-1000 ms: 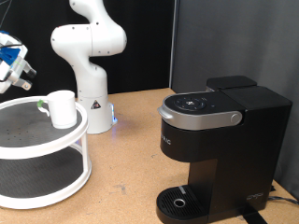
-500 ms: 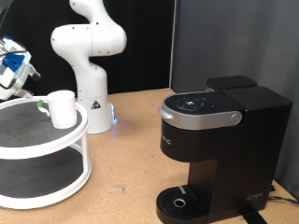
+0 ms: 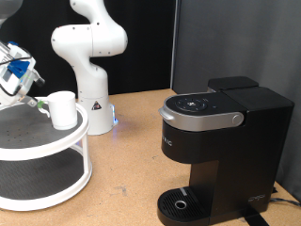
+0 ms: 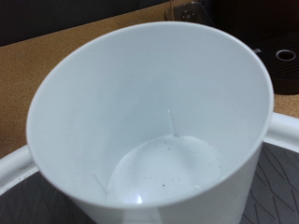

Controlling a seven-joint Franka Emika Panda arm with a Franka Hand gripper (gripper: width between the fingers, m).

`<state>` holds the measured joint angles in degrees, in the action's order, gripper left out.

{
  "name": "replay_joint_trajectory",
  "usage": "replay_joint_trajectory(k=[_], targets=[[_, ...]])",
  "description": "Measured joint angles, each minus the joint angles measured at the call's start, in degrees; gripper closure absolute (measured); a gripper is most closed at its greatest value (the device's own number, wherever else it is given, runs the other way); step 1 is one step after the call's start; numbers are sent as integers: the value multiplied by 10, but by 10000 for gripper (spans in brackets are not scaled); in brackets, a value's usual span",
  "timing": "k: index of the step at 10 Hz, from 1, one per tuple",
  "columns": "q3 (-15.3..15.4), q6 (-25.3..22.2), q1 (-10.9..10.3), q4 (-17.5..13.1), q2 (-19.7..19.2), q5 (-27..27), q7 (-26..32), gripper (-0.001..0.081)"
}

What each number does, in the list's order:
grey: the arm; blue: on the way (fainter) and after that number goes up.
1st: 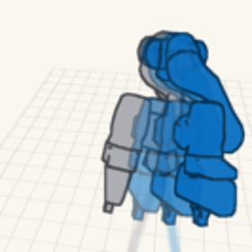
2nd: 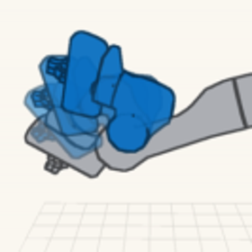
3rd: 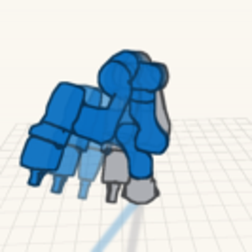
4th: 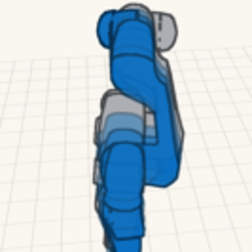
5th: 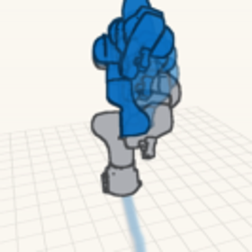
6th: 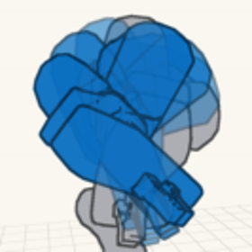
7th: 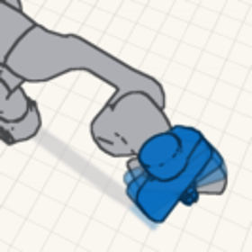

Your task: Make a cup of coffee with the keurig machine

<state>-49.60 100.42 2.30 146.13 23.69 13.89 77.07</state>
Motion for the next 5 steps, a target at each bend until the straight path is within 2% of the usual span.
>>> replay_joint_trajectory(k=[5], targets=[[-1,35,3,24,0,-8,1,1]])
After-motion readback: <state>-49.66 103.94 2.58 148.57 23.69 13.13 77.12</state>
